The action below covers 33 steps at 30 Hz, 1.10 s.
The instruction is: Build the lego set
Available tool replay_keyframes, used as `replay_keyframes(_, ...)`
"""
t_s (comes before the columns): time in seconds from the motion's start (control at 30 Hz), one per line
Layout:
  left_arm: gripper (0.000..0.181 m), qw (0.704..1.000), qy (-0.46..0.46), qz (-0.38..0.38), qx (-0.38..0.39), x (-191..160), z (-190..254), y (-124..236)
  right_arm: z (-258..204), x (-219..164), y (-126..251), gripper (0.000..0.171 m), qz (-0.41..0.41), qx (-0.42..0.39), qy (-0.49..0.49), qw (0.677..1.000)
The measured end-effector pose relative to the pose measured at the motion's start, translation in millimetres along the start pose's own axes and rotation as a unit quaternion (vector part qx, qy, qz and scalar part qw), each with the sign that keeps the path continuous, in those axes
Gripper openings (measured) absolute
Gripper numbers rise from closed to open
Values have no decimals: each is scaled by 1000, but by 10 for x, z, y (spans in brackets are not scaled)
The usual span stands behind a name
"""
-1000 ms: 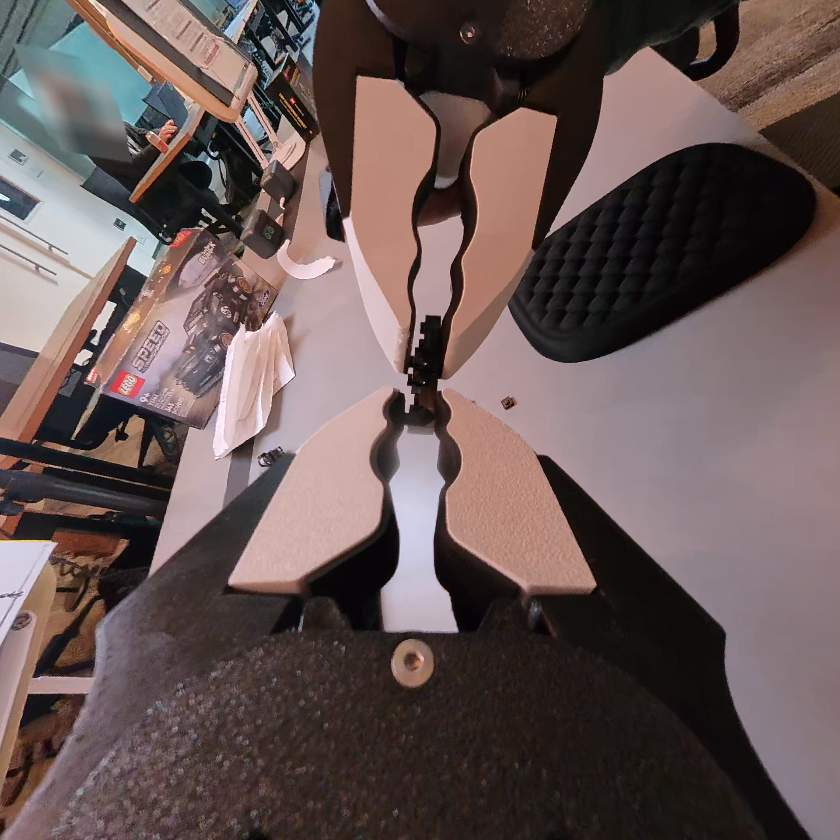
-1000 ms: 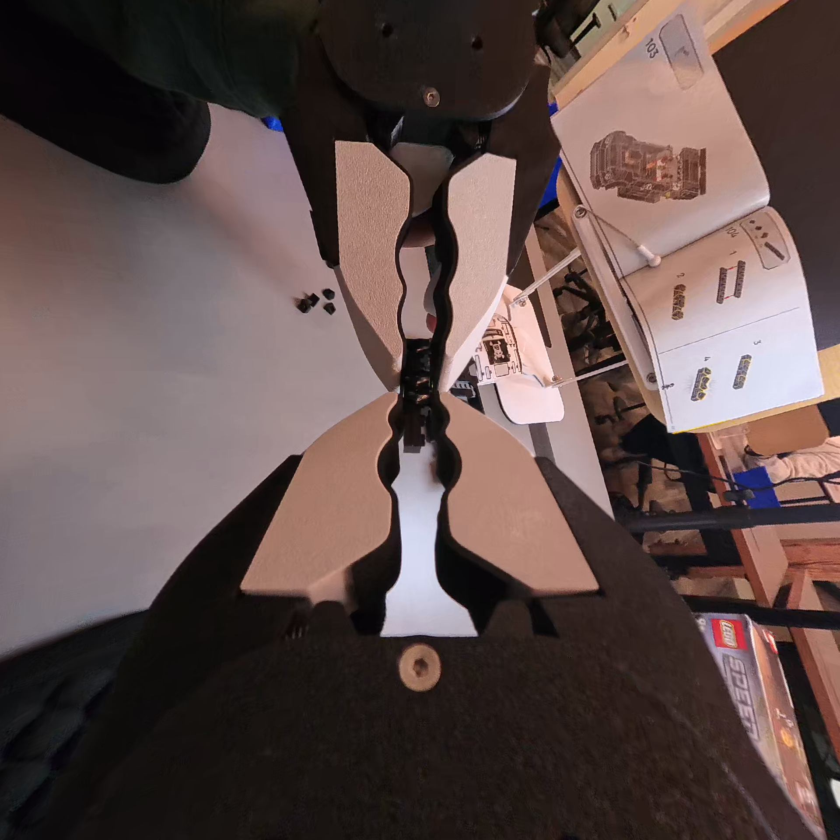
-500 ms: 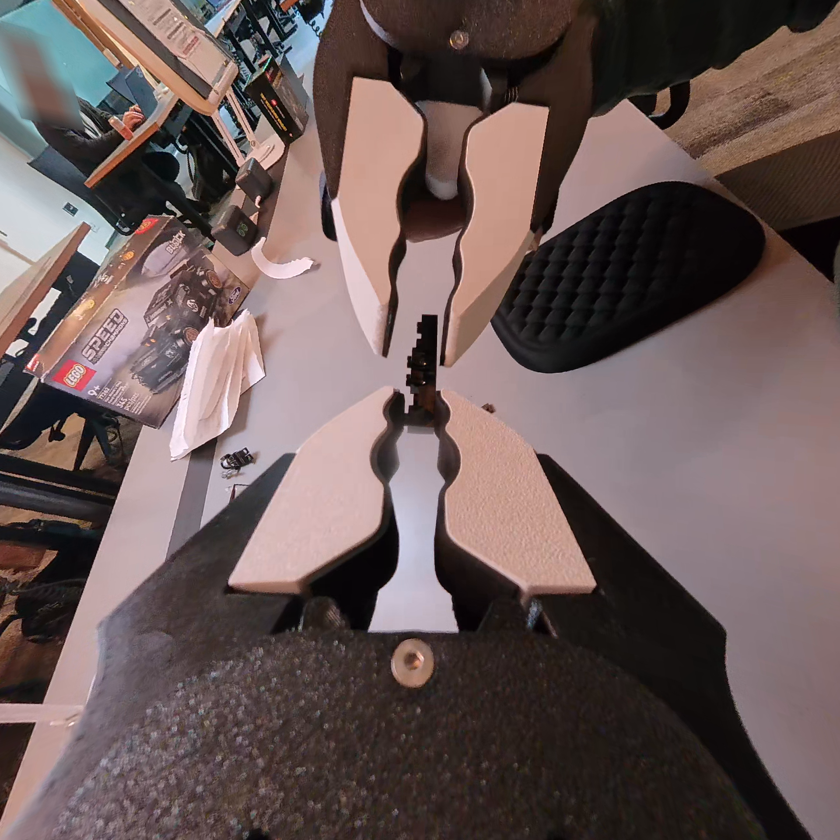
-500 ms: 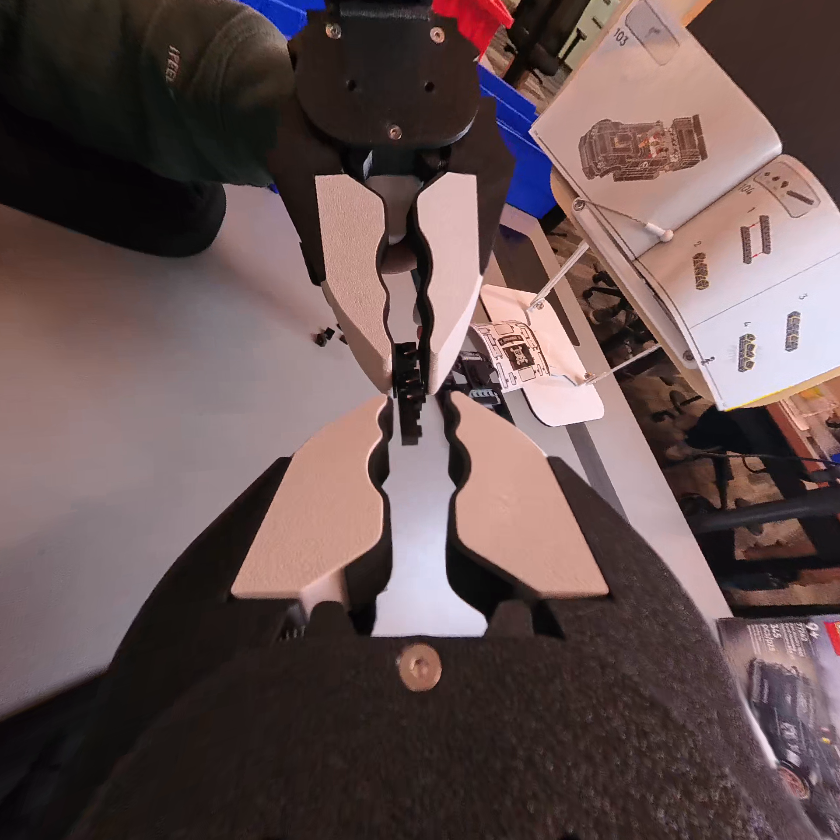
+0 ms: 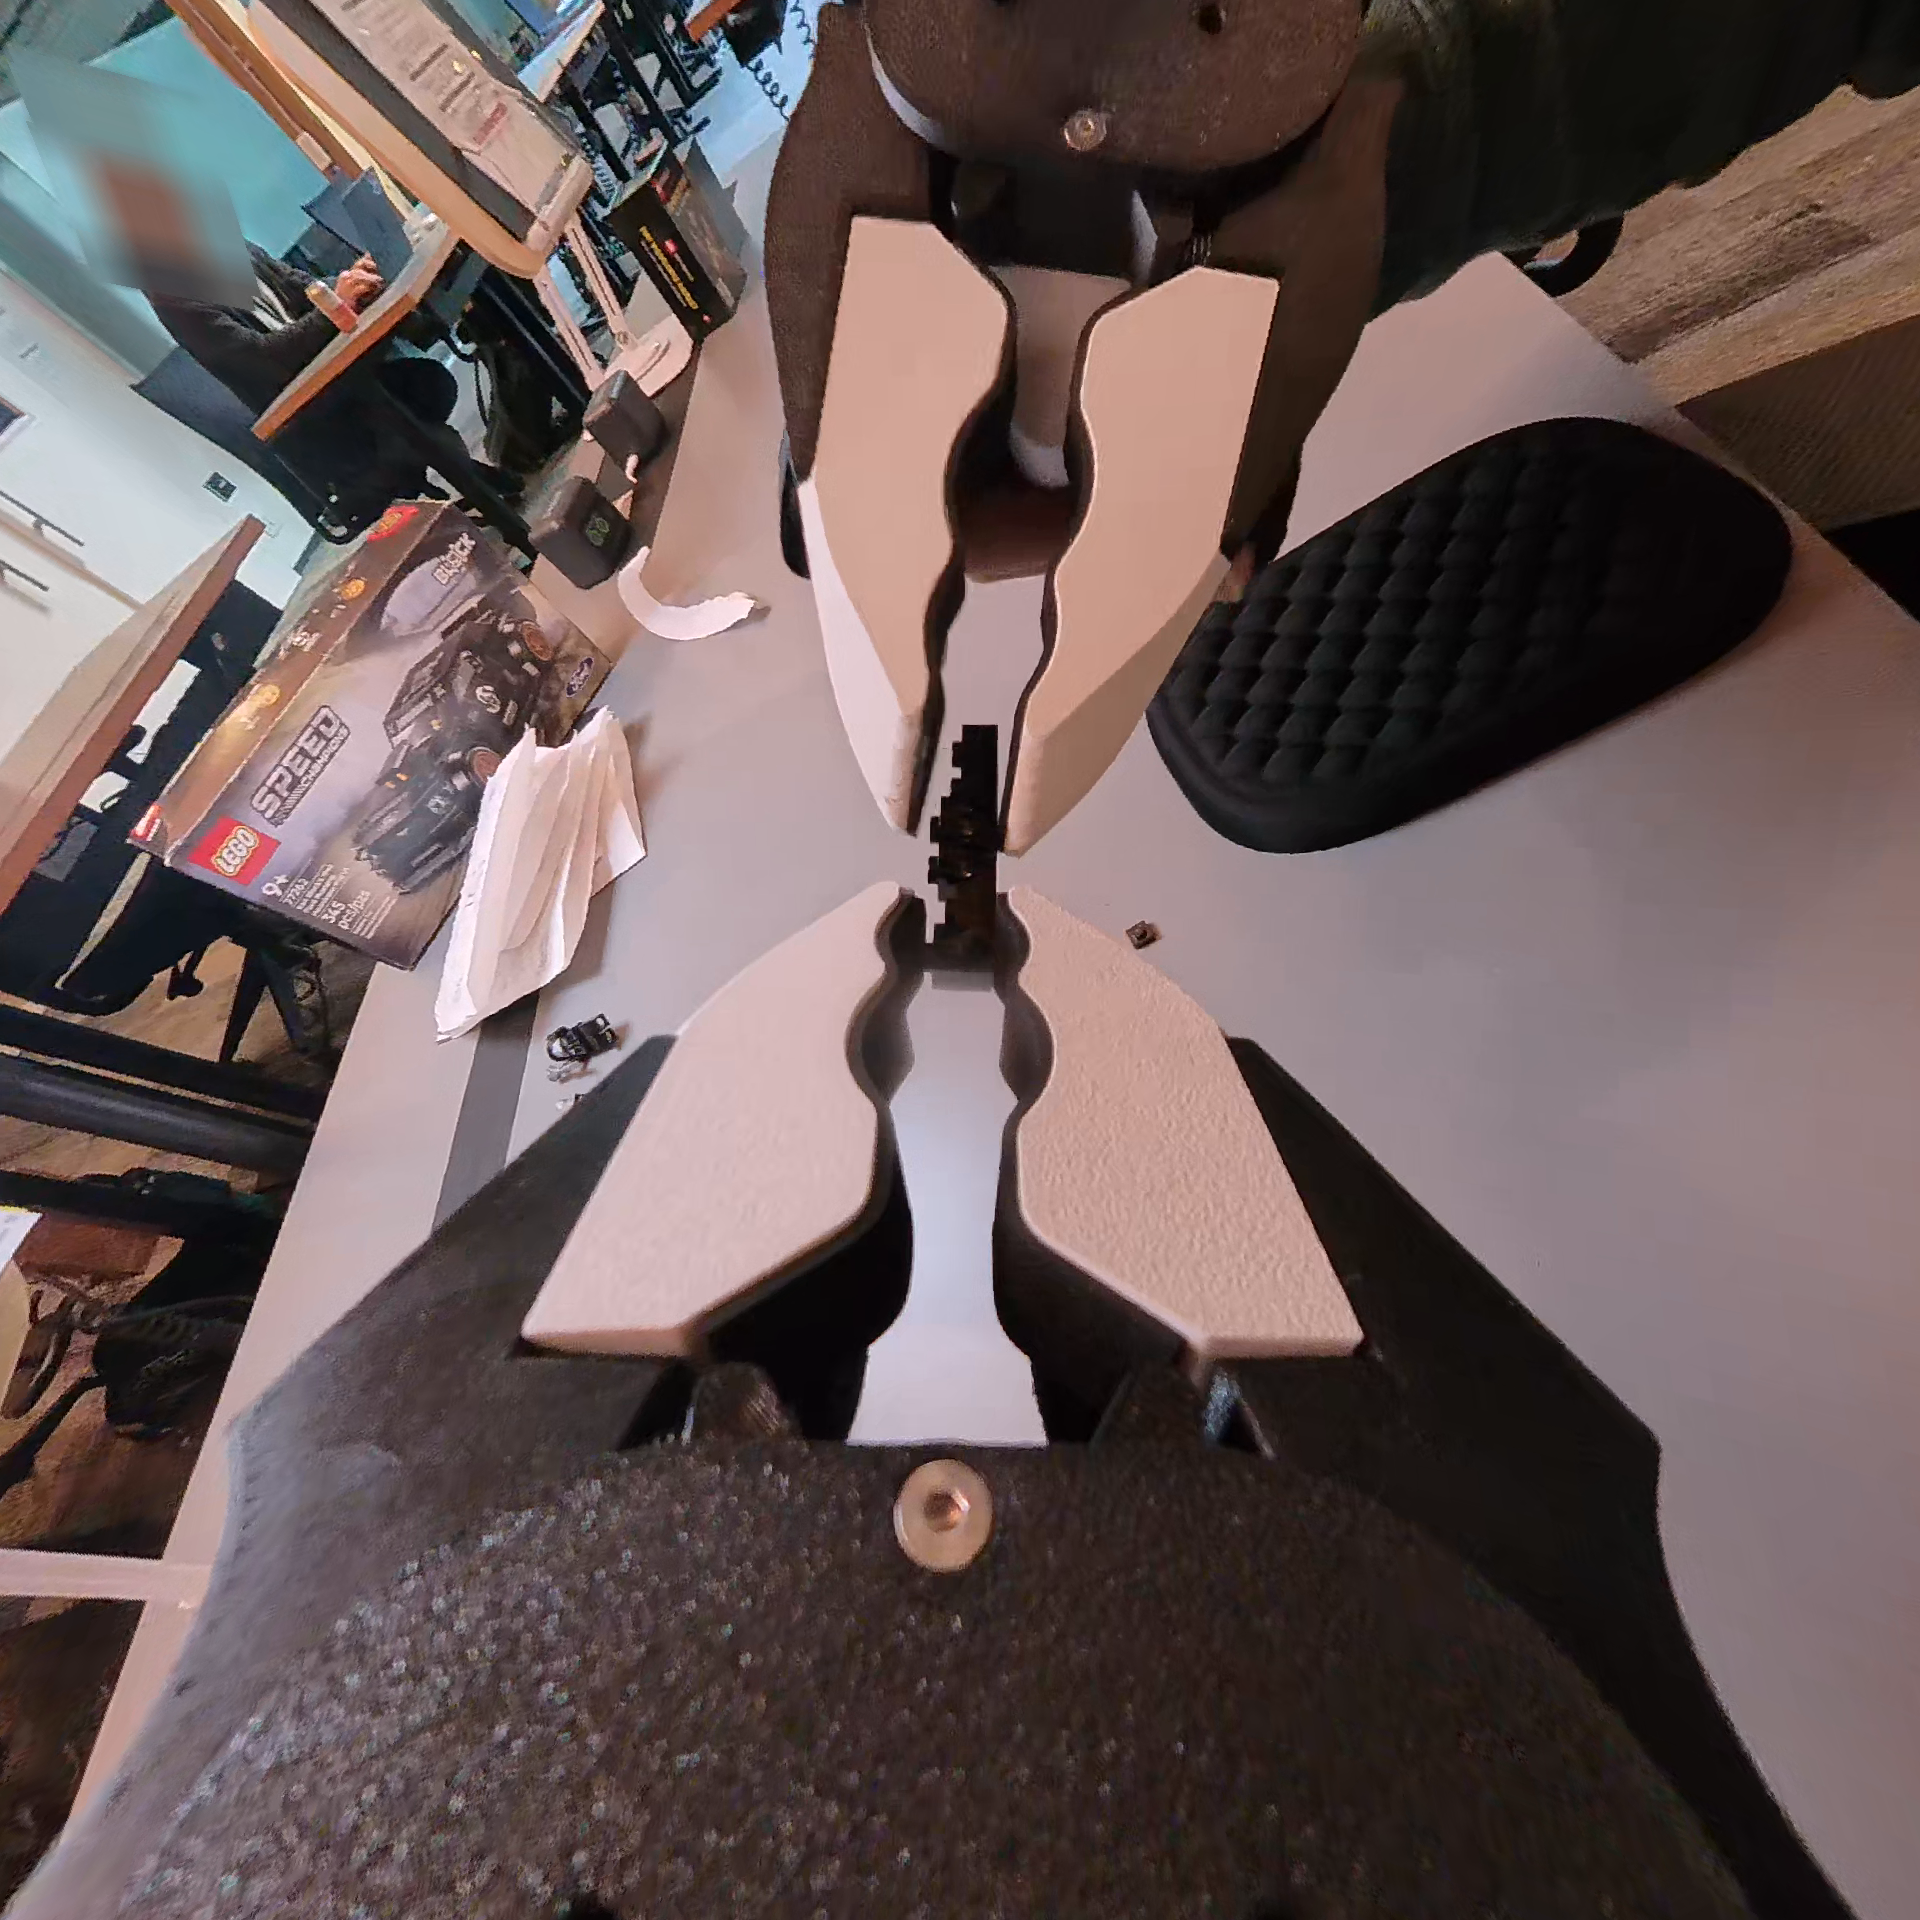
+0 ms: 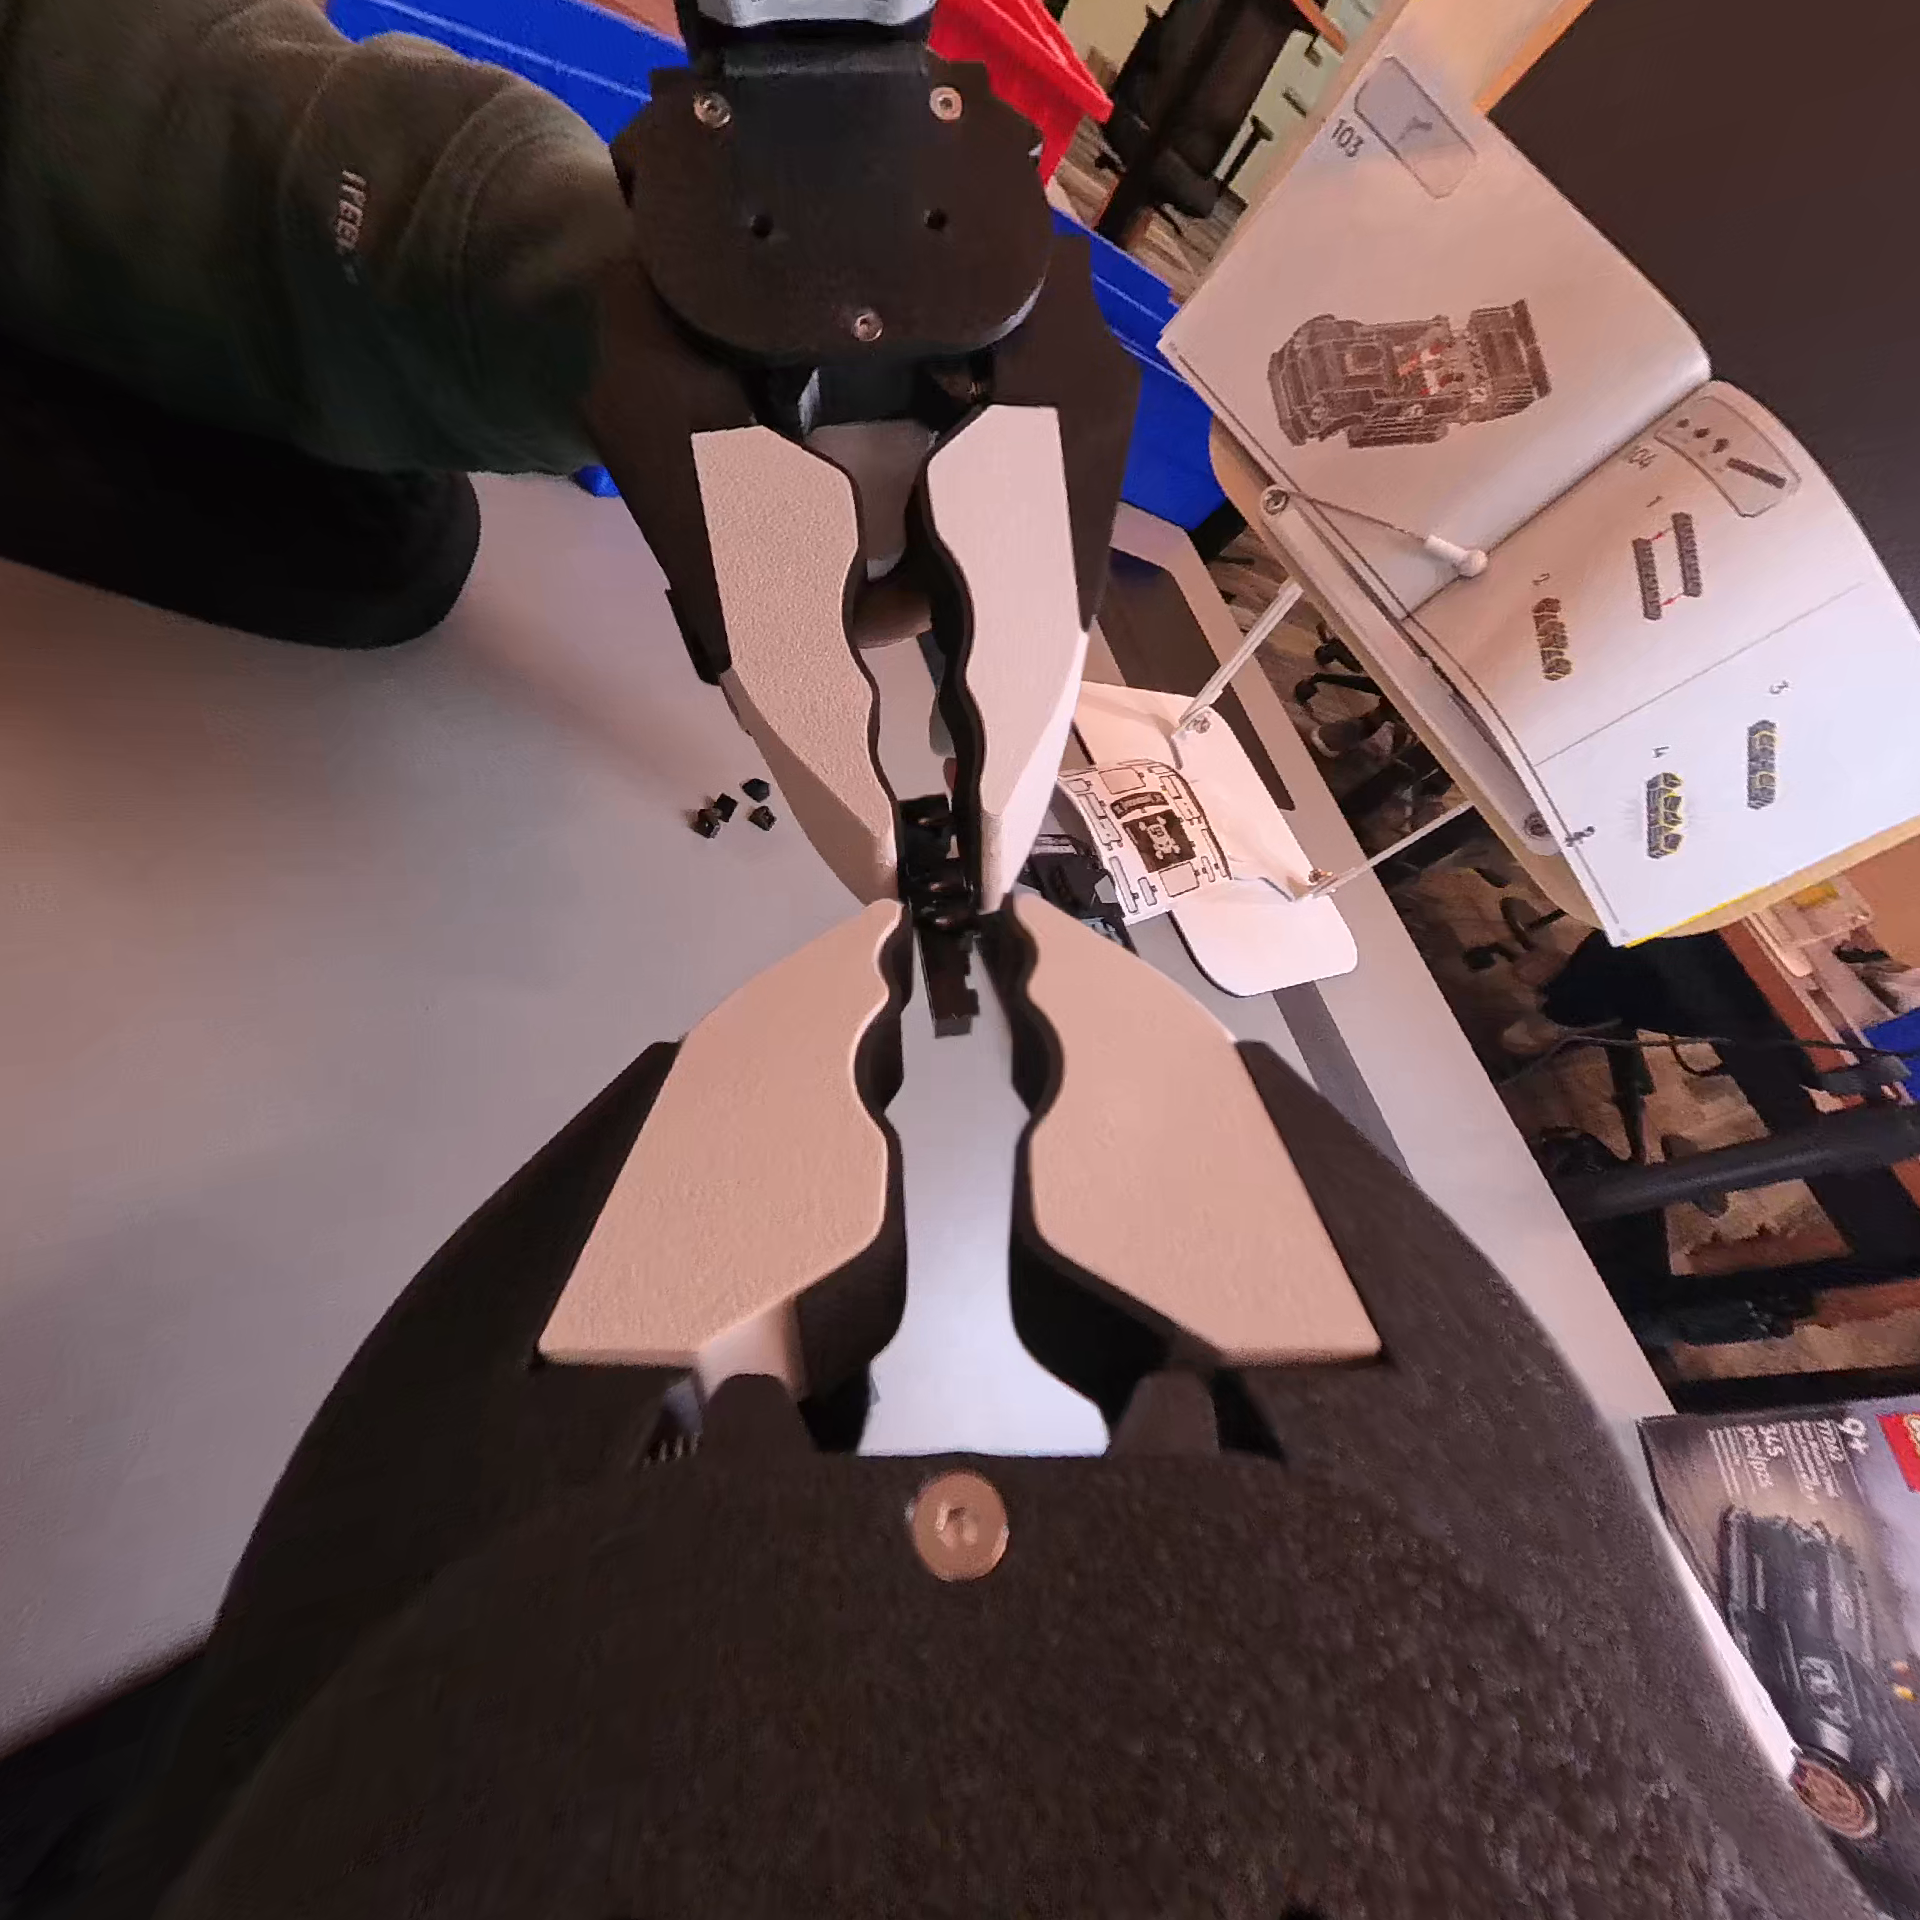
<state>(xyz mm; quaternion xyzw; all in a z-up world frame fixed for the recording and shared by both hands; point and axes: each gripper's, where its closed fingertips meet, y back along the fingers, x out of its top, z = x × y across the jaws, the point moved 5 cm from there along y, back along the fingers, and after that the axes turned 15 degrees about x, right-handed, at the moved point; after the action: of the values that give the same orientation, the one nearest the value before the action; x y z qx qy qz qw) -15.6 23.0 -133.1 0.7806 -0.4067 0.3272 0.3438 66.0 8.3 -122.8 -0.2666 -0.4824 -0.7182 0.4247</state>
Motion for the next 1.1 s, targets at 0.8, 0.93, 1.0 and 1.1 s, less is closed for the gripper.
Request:
replay_keyframes(0.8,14,1000,-20,0,6,12,10,45,-64,-46,98,9,-29,-15,17,999)
replay_keyframes(0.93,13,999,-46,-3,24,-39,22,48,-43,-138,72,24,2,54,-90,994)
replay_keyframes(1.0,13,997,-61,-2,39,-62,27,65,-16,-162,82,25,44,91,-156,983)
replay_keyframes(1.1,13,995,-86,4,47,-86,82,84,6,-169,54,25,77,129,-218,964)
